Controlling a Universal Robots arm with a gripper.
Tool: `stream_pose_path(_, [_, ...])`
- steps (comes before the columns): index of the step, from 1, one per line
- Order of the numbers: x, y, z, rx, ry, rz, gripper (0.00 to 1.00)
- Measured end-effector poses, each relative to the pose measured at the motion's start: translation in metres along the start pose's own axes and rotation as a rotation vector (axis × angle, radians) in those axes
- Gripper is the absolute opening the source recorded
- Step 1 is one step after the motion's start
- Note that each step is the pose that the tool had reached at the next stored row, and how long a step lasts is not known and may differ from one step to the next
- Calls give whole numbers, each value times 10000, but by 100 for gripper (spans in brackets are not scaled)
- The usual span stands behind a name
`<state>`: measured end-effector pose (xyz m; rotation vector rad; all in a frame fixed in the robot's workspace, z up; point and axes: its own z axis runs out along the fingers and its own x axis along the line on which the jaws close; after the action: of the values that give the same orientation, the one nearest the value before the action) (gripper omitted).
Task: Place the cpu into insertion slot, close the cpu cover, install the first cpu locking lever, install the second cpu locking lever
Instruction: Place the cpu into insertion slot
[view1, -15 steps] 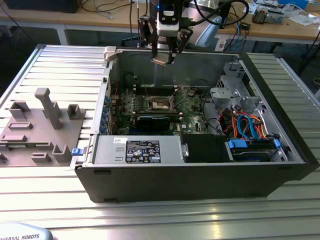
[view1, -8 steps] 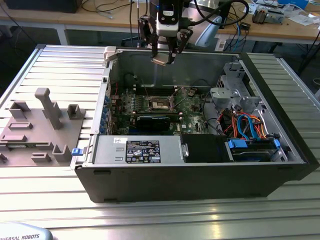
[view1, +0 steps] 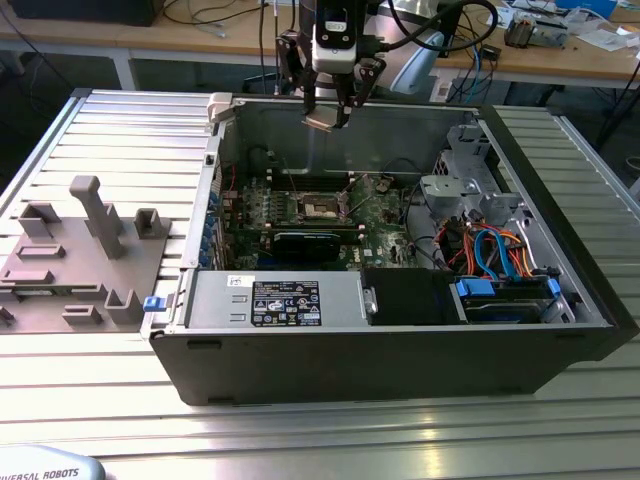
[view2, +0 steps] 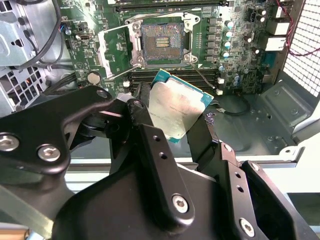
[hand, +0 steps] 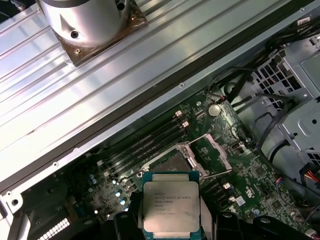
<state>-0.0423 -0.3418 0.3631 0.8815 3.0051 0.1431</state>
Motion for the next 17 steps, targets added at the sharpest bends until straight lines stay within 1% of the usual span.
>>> stream_pose_path(17, [0, 0, 0, -4, -18, 205, 54])
